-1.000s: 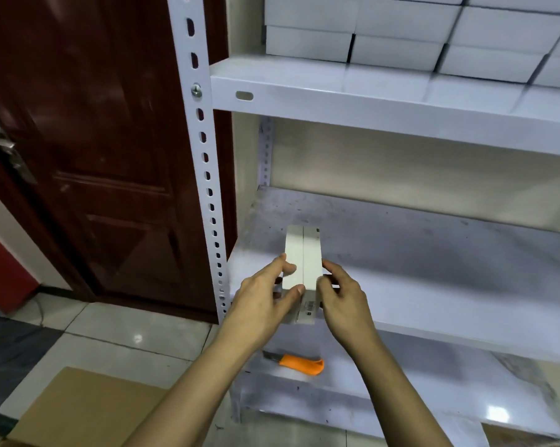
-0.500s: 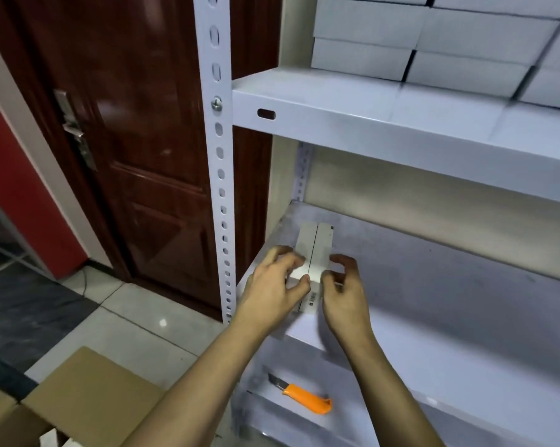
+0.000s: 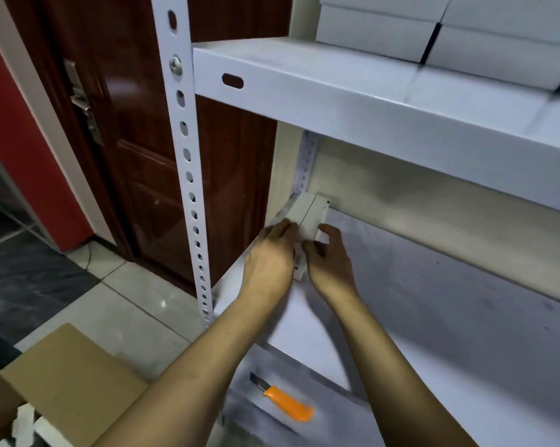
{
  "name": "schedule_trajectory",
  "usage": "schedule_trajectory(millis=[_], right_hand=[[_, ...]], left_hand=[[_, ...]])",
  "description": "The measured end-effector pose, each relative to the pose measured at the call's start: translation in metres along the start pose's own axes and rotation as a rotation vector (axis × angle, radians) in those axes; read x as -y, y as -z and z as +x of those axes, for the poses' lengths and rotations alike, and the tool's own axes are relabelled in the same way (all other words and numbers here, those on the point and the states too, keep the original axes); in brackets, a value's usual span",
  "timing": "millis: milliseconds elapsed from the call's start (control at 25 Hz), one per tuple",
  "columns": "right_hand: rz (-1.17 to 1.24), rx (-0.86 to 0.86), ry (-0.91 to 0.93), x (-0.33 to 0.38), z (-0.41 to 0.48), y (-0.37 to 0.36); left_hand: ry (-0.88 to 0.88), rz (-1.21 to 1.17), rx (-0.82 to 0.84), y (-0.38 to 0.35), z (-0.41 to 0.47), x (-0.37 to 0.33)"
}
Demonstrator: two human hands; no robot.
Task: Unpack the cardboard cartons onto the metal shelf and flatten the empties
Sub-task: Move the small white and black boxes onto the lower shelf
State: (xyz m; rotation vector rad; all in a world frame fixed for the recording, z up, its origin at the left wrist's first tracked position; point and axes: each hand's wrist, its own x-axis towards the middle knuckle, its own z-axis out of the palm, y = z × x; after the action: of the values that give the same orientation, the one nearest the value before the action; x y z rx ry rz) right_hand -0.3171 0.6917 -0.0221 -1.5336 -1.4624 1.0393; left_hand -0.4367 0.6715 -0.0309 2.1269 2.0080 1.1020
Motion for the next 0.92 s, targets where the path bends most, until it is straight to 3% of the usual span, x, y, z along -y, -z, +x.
schedule_trajectory(millis=[200,480,920], right_hand=[[0.02,-0.01,0.043,0.002,0.039,-0.007],[0.066,-0.013,0.02,0.001,0.085,-0.012],[0.02,0.011,0.005,0.001,0.109,-0.013]], left_hand=[[0.098,0.067,0.118,-0.016,0.044,0.001],[0.068,-0.077,-0.007,-0.039,0.069,0.011],[0.091,-0.141,-0.005,-0.049,0.088,0.018]])
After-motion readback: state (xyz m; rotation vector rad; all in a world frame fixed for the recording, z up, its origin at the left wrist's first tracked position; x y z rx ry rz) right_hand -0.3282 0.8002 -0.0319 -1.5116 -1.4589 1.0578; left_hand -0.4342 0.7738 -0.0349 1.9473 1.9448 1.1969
